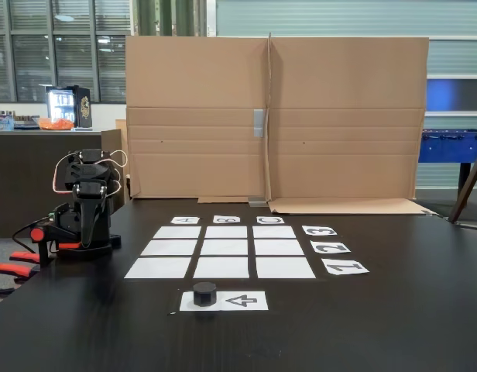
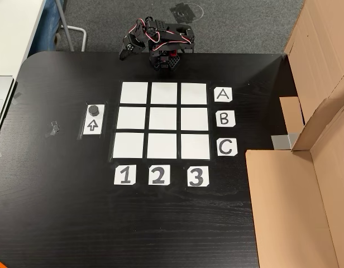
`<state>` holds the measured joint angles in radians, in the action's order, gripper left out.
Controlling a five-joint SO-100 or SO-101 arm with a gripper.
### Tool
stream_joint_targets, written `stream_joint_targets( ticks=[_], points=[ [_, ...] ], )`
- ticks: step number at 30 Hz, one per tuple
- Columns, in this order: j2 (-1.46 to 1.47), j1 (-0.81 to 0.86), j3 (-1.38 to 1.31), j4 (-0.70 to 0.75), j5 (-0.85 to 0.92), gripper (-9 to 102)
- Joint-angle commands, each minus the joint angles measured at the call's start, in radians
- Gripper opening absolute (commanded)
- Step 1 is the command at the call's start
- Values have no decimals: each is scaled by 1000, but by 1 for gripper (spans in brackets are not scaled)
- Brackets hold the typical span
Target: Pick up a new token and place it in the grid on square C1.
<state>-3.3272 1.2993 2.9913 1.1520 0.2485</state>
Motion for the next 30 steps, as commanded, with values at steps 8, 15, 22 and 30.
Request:
stream_joint_targets(
  ticks=[8, 15, 22, 30],
  points=[
    [0, 187, -26, -15, -89, -1],
    [0, 187, -26, -14, -89, -1],
    [0, 187, -26, -20, -89, -1],
    [0, 187, -28, -38, -91, -1]
  ],
)
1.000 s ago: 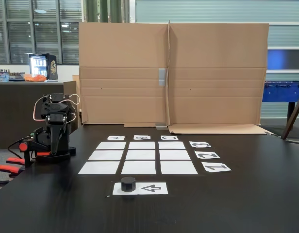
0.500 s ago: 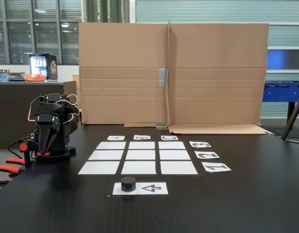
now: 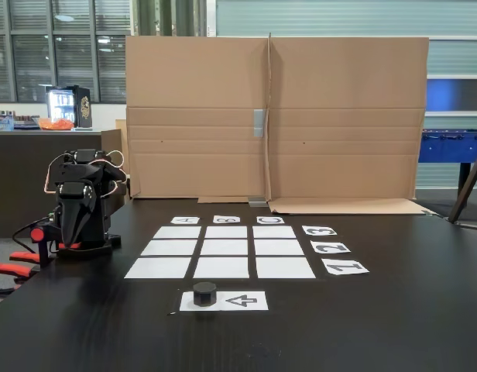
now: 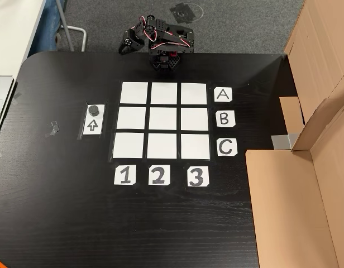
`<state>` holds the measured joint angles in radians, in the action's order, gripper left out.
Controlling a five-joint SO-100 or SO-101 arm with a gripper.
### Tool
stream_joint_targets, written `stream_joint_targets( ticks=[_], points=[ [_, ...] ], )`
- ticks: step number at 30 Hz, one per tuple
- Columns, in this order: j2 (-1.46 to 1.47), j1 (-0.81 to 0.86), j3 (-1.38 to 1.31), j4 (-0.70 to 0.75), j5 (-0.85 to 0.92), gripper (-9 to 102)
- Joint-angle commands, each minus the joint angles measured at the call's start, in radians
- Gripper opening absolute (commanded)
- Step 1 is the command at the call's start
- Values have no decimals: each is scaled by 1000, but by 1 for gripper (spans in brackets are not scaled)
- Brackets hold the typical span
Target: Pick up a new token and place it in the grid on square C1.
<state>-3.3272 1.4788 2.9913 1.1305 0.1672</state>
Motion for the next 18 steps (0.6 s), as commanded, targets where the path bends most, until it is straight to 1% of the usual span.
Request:
stream_joint_targets(
  ticks=[1, 12, 16, 18],
  points=[
    [0, 8, -28, -17, -9, -1],
    [6, 18, -66, -21, -6, -1],
    [84, 26, -117, -58, -6, -1],
    [186, 18, -146, -124, 11, -1]
  ],
)
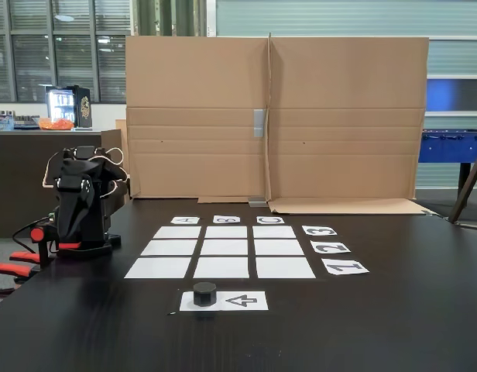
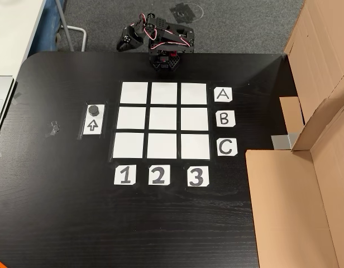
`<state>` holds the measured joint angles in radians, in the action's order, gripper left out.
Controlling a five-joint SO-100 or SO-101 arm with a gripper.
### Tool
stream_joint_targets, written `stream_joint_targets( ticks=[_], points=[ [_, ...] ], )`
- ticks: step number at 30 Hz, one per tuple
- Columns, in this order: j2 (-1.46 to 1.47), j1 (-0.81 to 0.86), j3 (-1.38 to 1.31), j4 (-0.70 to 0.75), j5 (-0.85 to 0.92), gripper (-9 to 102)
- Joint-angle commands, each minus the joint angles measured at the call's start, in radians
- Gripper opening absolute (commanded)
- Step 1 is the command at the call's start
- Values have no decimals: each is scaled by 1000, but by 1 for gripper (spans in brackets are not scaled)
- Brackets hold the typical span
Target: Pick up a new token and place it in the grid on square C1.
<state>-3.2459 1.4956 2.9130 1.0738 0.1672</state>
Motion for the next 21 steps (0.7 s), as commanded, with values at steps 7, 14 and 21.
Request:
stream_joint_targets(
  ticks=[7, 14, 21],
  points=[
    [333, -17, -216, -196, 187, -1],
    [480, -66, -359, -241, 272, -1],
    [597, -129, -417, -330, 410, -1]
  ],
)
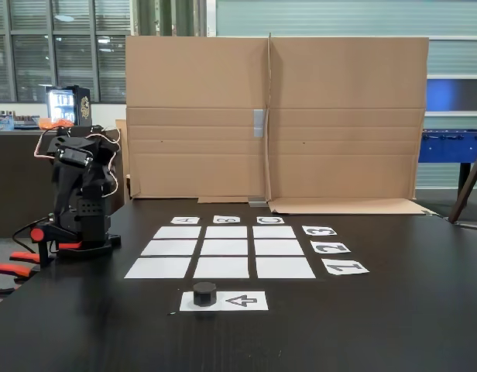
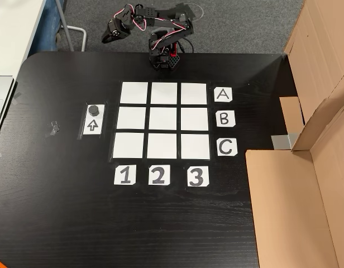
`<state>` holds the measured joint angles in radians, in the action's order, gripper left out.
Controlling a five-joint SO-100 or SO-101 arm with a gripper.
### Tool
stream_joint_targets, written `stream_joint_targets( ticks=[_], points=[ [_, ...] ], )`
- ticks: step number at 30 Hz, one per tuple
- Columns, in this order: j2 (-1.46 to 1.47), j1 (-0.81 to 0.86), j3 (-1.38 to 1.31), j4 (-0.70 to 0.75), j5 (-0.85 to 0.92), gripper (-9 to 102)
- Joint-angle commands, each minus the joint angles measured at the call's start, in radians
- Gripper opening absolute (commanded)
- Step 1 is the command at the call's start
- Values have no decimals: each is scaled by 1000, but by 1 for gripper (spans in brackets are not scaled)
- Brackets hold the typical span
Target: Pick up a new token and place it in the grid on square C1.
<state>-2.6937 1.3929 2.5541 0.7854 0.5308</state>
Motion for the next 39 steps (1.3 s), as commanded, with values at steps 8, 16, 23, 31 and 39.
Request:
stream_joint_targets(
  ticks=[8, 16, 23, 31, 39],
  points=[
    [192, -91, -69, -206, 189, -1],
    [354, -132, -101, -419, 305, -1],
    [456, -155, -140, -531, 380, 0],
    [520, -192, -161, -531, 422, 16],
    [597, -261, -161, -543, 477, 22]
  ],
)
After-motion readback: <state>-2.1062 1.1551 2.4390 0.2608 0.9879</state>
